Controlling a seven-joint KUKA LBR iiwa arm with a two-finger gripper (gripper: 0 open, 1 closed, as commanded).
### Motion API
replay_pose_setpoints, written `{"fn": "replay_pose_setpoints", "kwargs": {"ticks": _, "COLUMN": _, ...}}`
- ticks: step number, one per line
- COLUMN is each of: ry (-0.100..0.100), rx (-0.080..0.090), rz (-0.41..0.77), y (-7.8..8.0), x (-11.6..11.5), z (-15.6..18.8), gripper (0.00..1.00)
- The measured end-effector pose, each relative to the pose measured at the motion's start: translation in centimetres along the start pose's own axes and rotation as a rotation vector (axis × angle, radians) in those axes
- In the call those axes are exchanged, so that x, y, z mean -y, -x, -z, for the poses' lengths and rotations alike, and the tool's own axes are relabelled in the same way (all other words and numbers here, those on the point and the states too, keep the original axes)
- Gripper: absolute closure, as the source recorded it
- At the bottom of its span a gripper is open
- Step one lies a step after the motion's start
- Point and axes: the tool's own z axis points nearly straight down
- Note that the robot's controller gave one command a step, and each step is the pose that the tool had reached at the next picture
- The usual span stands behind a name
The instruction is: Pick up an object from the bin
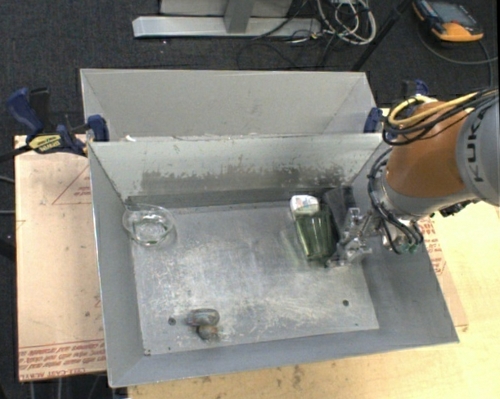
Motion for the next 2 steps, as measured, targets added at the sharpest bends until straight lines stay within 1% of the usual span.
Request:
{"fn": "replay_pose_setpoints", "kwargs": {"ticks": 1, "ry": 0.000, "rx": 0.000, "rz": 0.001, "y": 0.00, "x": 0.00, "z": 0.00, "gripper": 1.00}}
{"fn": "replay_pose_setpoints", "kwargs": {"ticks": 2, "ry": -0.005, "rx": -0.010, "rz": -0.061, "y": -0.38, "x": -0.11, "z": 0.45, "gripper": 1.00}}
